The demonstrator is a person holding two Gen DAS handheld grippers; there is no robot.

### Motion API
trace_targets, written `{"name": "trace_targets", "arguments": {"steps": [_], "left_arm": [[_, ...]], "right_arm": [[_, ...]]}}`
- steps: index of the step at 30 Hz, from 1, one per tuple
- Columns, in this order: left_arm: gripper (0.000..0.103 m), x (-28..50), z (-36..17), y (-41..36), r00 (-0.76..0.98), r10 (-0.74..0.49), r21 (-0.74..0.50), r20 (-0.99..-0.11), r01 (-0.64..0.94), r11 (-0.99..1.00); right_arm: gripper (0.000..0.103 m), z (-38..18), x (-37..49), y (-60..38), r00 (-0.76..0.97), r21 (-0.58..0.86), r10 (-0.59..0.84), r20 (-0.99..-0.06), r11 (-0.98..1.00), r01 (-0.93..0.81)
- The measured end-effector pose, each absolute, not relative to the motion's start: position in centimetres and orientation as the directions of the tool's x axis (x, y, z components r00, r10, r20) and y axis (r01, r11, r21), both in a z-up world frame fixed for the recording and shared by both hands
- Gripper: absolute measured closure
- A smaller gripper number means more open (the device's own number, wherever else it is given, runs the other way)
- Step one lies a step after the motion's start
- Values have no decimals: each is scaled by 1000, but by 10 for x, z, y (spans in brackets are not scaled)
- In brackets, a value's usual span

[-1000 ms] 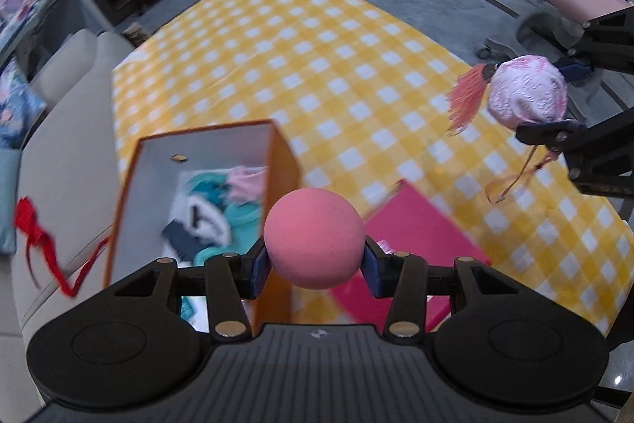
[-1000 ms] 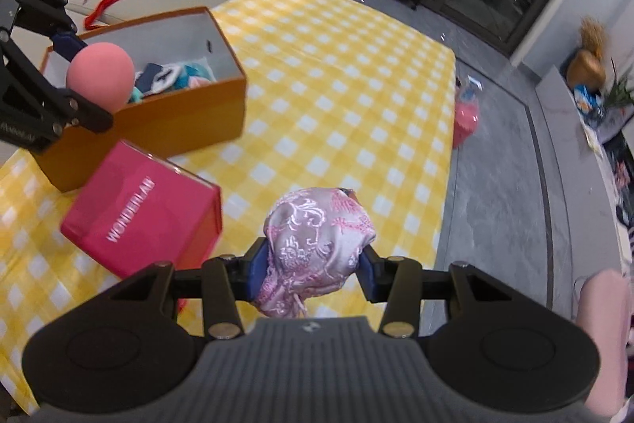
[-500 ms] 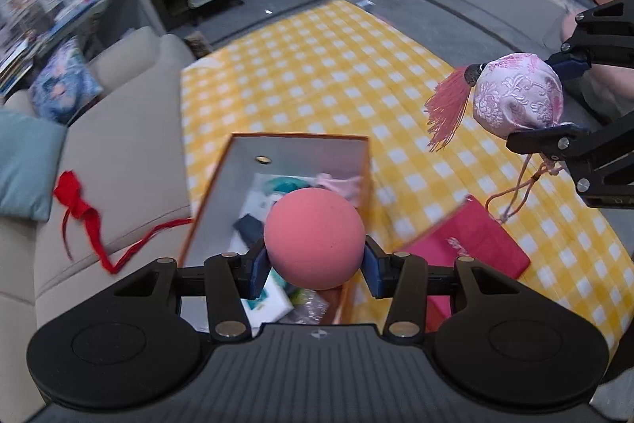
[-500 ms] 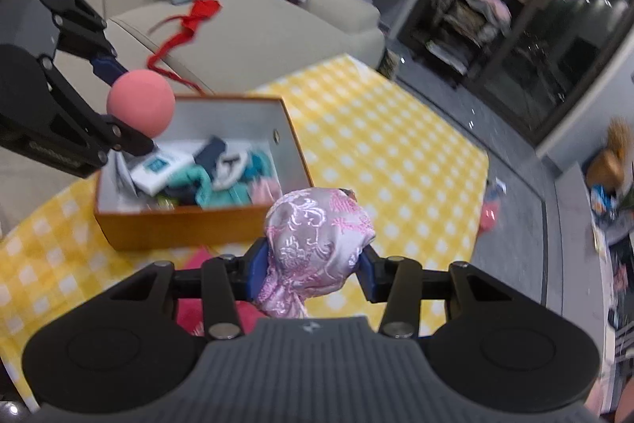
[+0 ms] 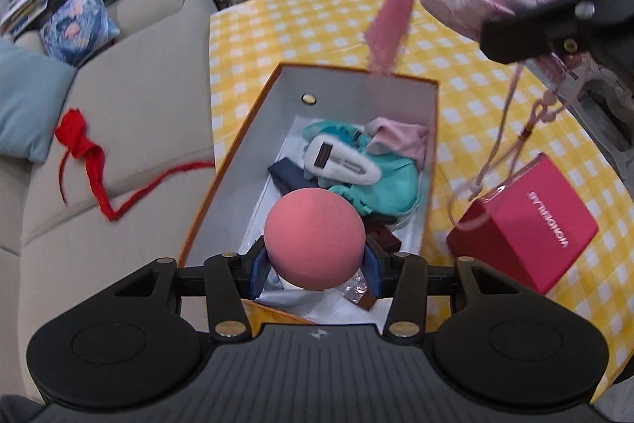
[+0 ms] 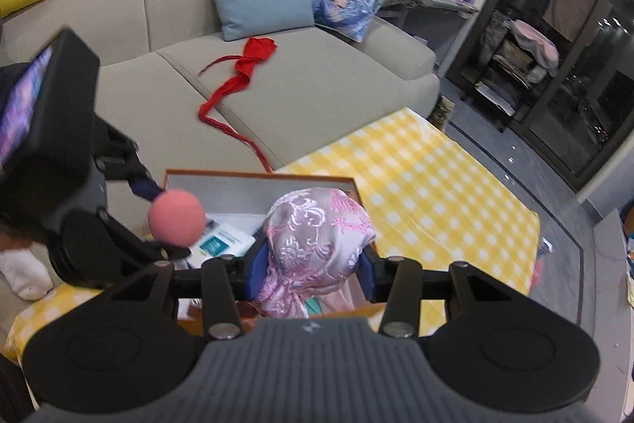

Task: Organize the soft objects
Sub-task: 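Carry the pink ball and pink pouch over the orange box with both tools, then lower both tools into the box and open them to release the items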

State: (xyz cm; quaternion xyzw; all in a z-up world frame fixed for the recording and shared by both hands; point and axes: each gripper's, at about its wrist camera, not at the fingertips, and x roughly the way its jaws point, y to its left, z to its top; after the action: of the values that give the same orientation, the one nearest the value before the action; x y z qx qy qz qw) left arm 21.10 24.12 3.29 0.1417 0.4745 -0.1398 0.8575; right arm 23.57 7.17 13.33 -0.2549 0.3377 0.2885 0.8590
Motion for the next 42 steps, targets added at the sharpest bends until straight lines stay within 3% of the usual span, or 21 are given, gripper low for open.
{"name": "trace_targets", "arguments": {"steps": [7,19,31,42], "left_arm": [[49,214,-3,234,467,-106,121,-878,431,894],[49,225,-58,223,371,-72,126,-926,482,867],[48,238,-61,230,354,-129,52,-926,459,887],[48,249,-76,226,315,-85,67,-945,442,894]], "right_arm": [[57,98,261,94,556,-168,359,-750,710,-684],[57,8,296,109,410,-66,291,-865,743,-666],[57,-38,307,106,369,-52,275,-888,737,-674],[57,-58,316,122,304,-60,234,-924,694,-718]]}}
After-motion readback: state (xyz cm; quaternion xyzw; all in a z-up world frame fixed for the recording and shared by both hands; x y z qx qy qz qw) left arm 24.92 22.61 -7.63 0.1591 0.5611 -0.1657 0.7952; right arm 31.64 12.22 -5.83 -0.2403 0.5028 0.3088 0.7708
